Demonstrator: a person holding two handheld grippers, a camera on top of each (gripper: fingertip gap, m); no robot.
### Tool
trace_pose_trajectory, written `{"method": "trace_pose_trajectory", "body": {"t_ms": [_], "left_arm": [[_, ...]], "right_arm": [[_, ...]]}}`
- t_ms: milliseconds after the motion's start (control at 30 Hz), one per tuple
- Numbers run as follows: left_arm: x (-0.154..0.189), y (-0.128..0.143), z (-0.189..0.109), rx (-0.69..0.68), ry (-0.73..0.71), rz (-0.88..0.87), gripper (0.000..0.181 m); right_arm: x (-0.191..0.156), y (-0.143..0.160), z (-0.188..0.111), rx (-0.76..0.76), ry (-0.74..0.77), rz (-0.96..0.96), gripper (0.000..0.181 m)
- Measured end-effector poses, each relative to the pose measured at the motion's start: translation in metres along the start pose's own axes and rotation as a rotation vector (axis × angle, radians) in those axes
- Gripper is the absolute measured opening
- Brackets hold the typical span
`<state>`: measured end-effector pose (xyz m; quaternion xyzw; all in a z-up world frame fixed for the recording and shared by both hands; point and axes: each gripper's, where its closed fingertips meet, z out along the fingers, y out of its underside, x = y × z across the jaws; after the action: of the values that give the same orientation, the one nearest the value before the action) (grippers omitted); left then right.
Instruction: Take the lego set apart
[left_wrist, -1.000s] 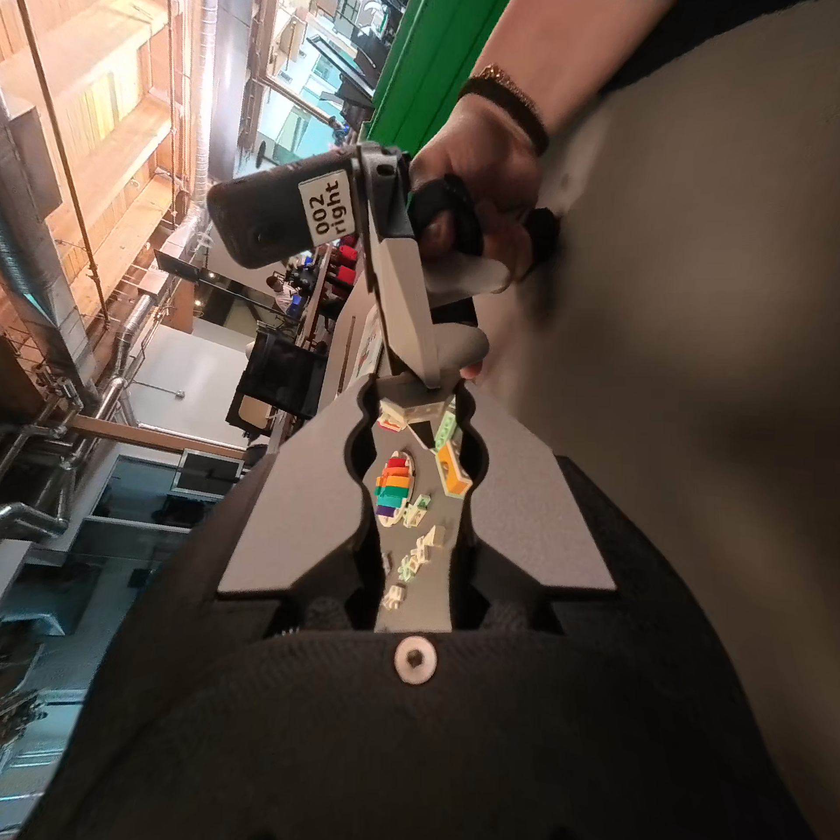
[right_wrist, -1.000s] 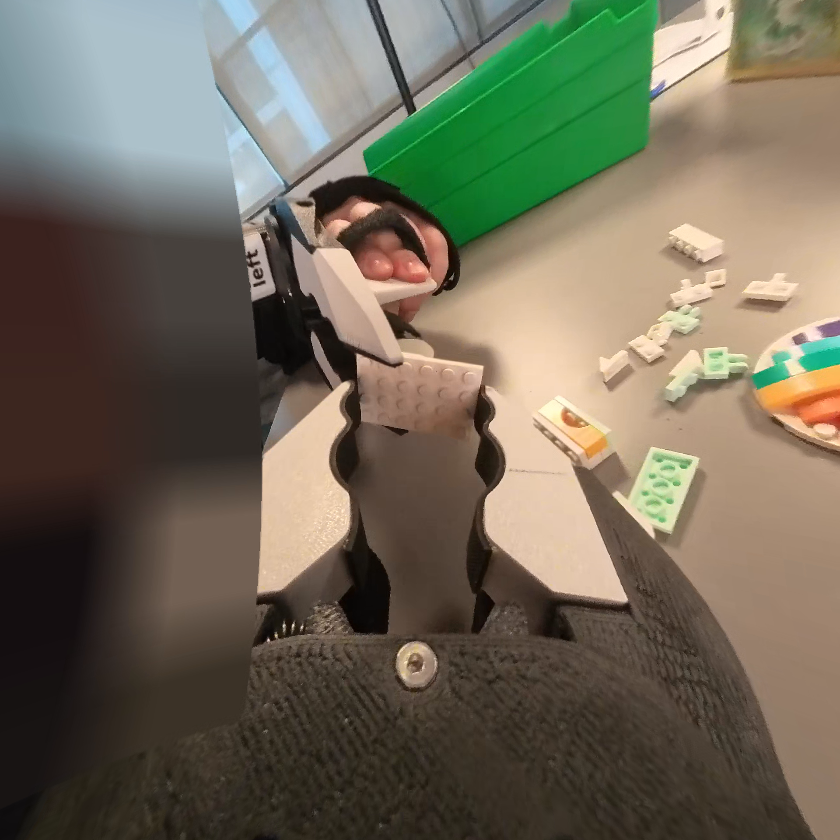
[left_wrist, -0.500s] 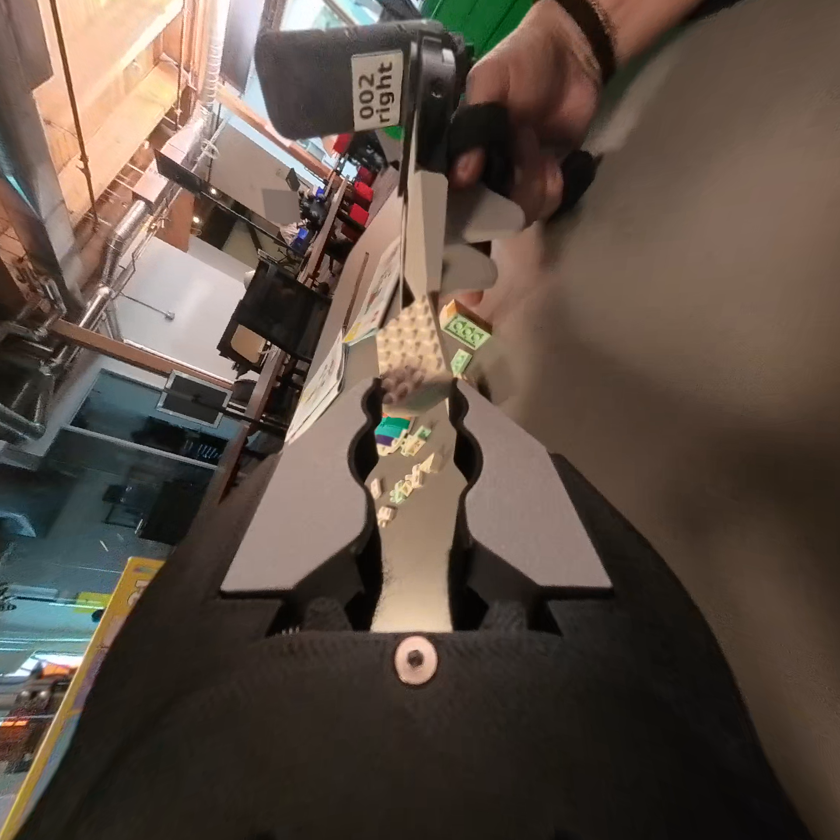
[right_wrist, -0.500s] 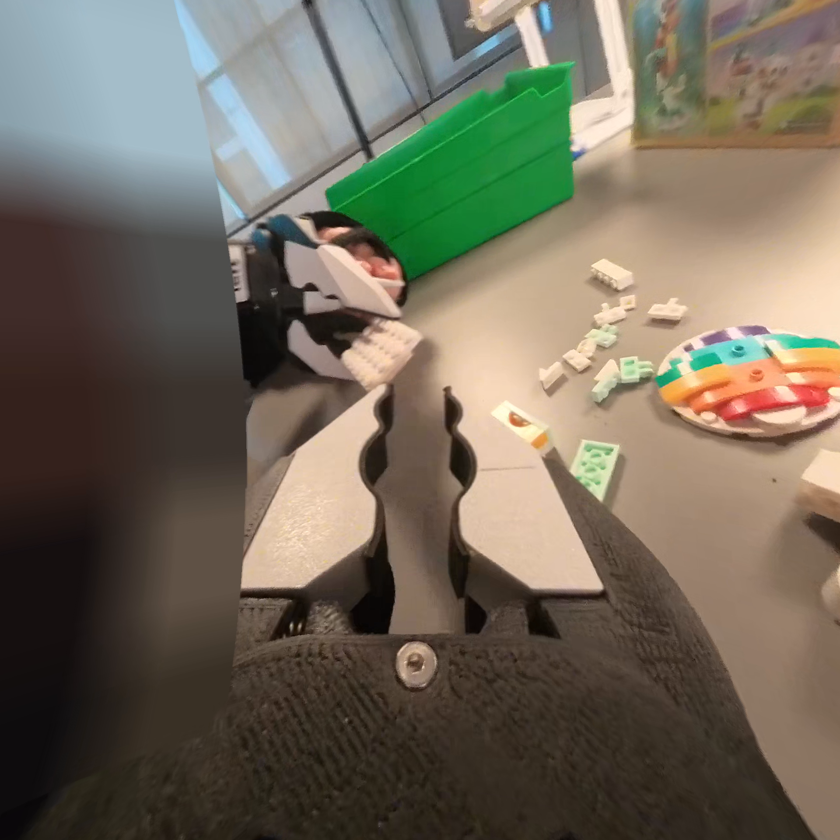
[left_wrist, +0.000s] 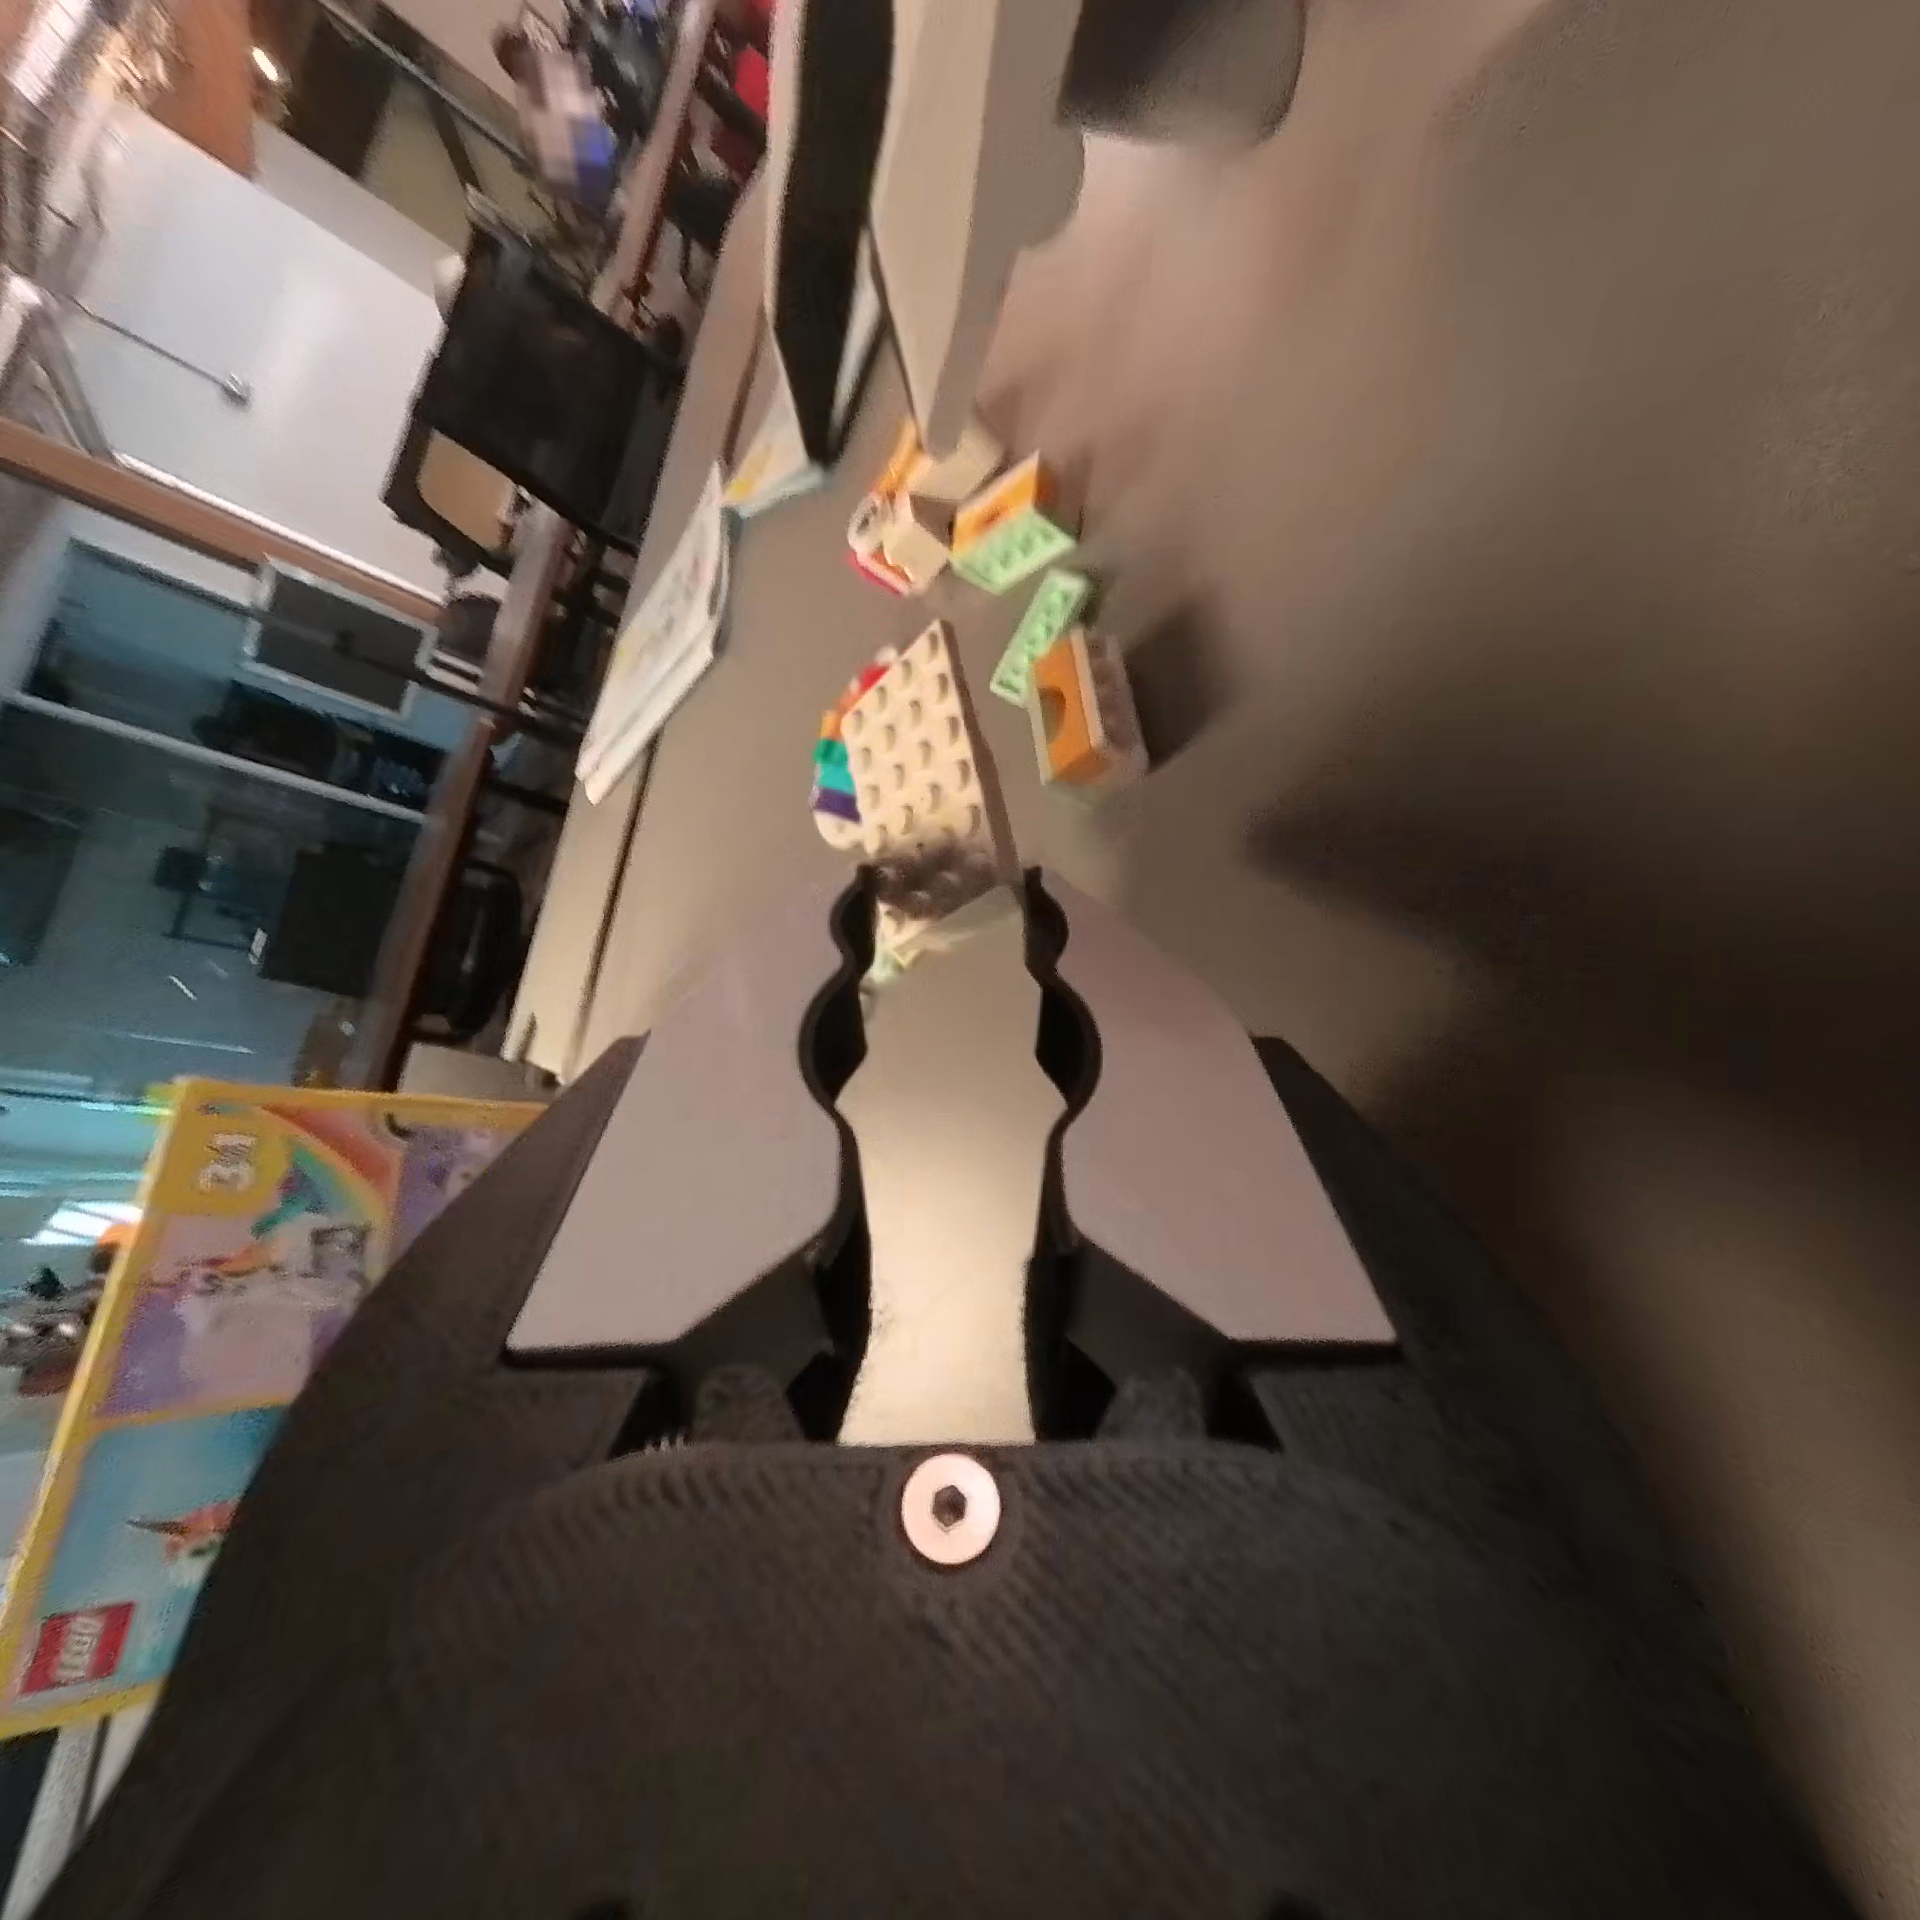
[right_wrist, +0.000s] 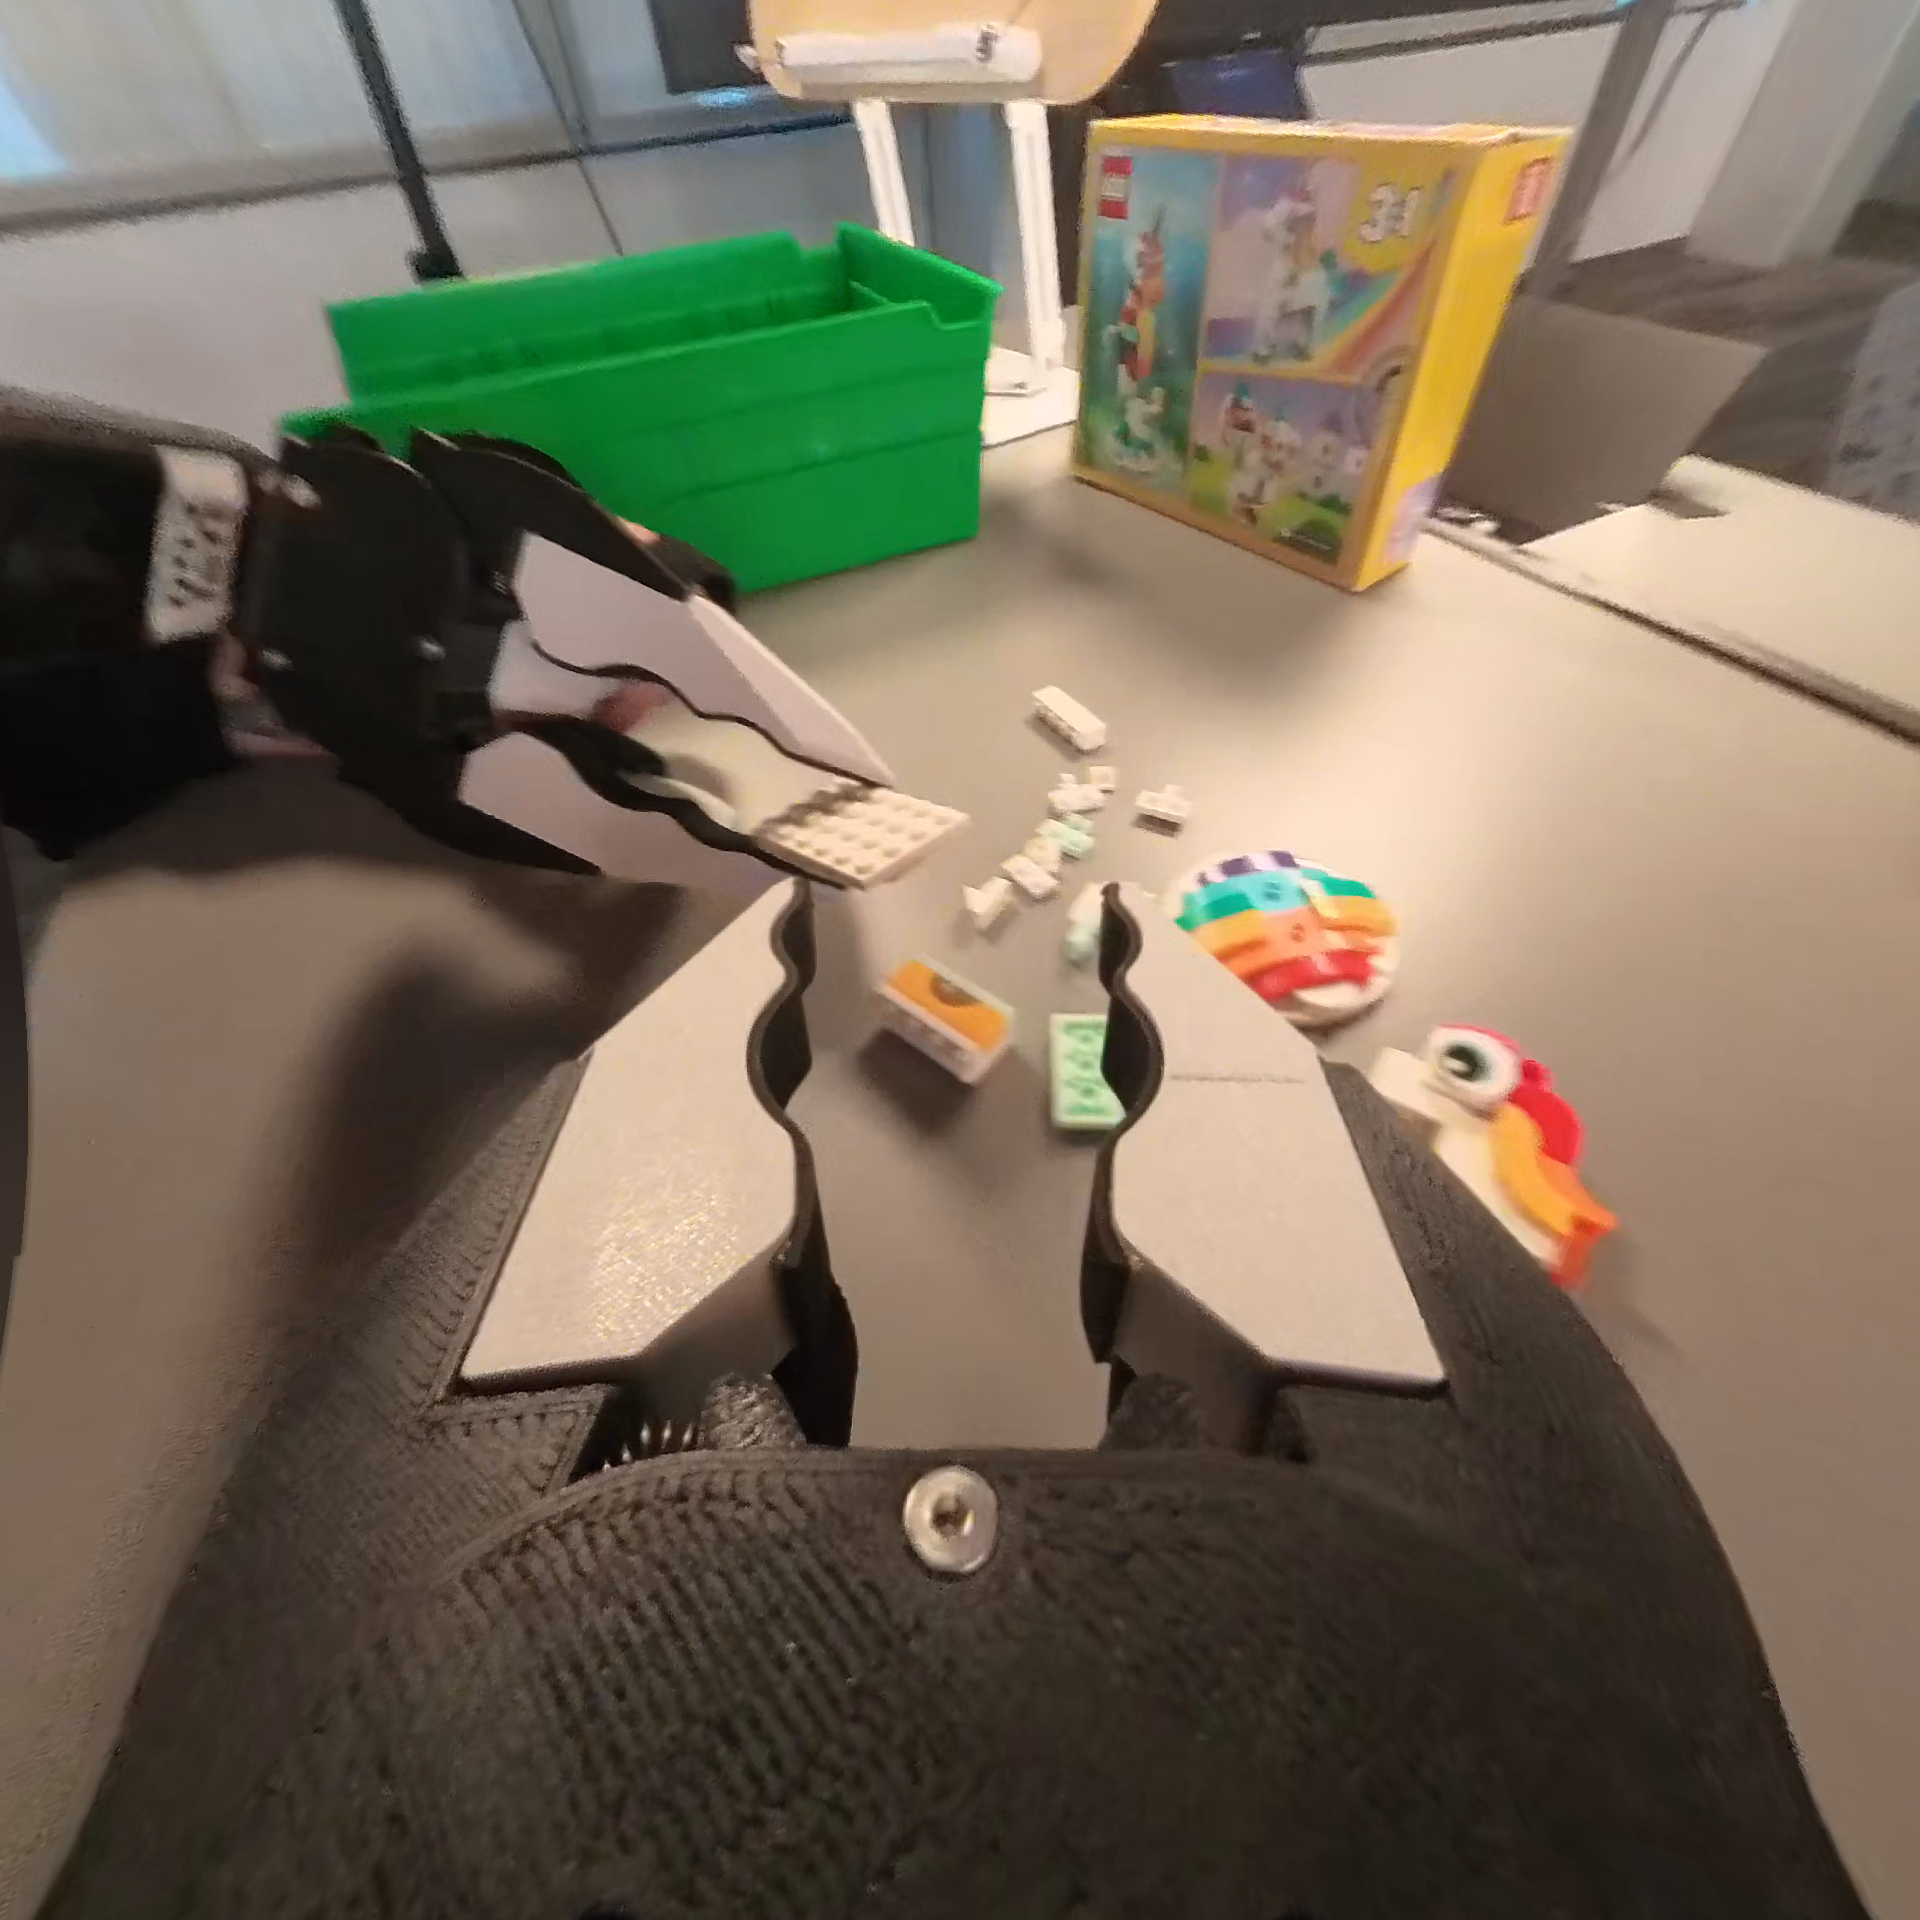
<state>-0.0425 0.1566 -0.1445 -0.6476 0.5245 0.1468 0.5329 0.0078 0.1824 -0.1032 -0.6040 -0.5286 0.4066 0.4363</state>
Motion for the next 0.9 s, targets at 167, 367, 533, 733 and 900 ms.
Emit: {"method": "trace_pose_trajectory", "body": {"t_ms": [167,367,533,733,900], "left_arm": [[0.017,0.01,-0.001,-0.013,0.159,-0.124,0.028],[0.025,0.009,-0.007,0.013,0.324,-0.365,0.029],[0.023,0.01,-0.007,0.007,0.32,-0.4,0.033],[-0.018,-0.017,-0.02,0.272,0.223,-0.675,0.049],[-0.058,-0.015,-0.039,0.489,0.08,-0.821,0.049]], "right_arm": [[0.05,0.013,-0.013,-0.018,0.234,-0.082,0.054],[0.055,0.023,-0.019,-0.05,0.148,0.091,0.055],[0.059,0.029,-0.021,-0.068,0.13,0.18,0.055],[0.075,0.028,-0.025,-0.06,0.283,0.153,0.054],[0.101,0.013,-0.04,0.12,0.4,0.302,0.057]]}}
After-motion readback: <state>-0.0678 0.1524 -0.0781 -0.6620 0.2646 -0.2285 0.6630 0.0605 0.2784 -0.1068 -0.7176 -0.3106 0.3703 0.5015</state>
